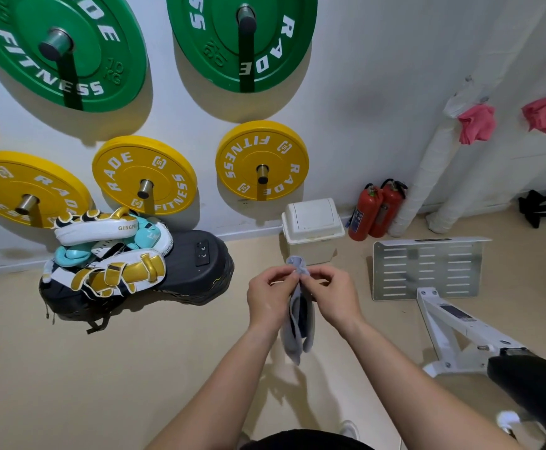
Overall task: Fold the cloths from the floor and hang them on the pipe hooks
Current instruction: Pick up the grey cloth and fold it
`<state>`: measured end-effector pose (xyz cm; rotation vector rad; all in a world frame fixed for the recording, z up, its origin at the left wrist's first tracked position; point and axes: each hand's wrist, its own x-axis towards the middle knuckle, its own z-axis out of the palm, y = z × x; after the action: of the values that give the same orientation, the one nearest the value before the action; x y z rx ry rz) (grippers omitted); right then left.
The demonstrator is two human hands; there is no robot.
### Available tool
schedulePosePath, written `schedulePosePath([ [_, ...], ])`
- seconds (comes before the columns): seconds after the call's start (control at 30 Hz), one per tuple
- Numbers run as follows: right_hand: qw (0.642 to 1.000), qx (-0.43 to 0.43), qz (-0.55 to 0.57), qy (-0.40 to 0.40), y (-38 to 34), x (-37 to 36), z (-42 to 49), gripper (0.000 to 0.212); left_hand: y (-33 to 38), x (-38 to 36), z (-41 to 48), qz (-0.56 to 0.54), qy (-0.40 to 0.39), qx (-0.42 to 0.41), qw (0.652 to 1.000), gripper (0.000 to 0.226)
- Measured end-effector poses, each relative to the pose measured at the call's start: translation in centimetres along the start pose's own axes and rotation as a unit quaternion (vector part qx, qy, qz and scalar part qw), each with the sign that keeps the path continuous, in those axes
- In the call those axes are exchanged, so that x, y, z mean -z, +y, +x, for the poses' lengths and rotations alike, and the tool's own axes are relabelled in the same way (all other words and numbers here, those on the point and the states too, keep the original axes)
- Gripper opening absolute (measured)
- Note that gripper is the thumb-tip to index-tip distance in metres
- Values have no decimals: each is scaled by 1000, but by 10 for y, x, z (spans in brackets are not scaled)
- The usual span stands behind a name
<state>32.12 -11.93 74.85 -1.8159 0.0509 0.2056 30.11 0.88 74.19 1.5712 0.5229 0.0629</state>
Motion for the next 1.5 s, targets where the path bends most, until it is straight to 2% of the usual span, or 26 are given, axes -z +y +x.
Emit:
schedulePosePath([
  [0.27, 996, 8, -26, -85, -8, 2, 5, 22, 8, 16, 0, 1, -24, 15, 1000, 19],
  [0.47, 992, 37, -71, -95, -19, 8, 22, 18, 23, 31, -2, -1, -119, -10, 993, 19],
  [0.53, 988, 54, -87, -114, -23, 9, 28, 17, 26, 40, 3, 29, -101, -34, 994, 17],
  [0.57, 987, 62, -95, -117, -25, 10, 30, 19, 24, 45, 8, 77, -72, -68, 992, 16],
  [0.63, 985, 72, -94, -122, -32, 13, 35, 21, 17, 59, 21, 242, -33, -155, 957, 22],
  [0.73, 980, 81, -86, -160, -44, 19, 39, 16, 10, 78, 33, 443, -61, -210, 869, 35],
  [0.83, 975, 80, -94, -185, -52, 29, 43, 14, 12, 92, 40, 538, -60, -251, 803, 26],
  [0.9, 974, 79, -128, -167, -53, 35, 48, 14, 20, 101, 44, 544, -30, -286, 788, 21],
  [0.97, 972, 75, -181, -130, -51, 38, 50, 12, 33, 104, 46, 518, -20, -326, 791, 17],
  [1.03, 969, 66, -219, -97, -48, 38, 52, 5, 48, 97, 41, 470, -54, -343, 812, 18],
  [1.1, 968, 66, -227, -84, -50, 35, 52, 3, 60, 89, 36, 433, -79, -328, 836, 23],
  [1.2, 977, 72, -188, -67, -61, 30, 49, 4, 70, 87, 39, 401, -55, -262, 876, 27],
  [1.33, 968, 50, -243, -47, -73, 29, 52, 5, 78, 83, 39, 367, -83, -253, 891, 21],
  [1.5, 976, 65, -201, -60, -93, 31, 55, 14, 93, 74, 36, 301, -97, -249, 915, 47],
])
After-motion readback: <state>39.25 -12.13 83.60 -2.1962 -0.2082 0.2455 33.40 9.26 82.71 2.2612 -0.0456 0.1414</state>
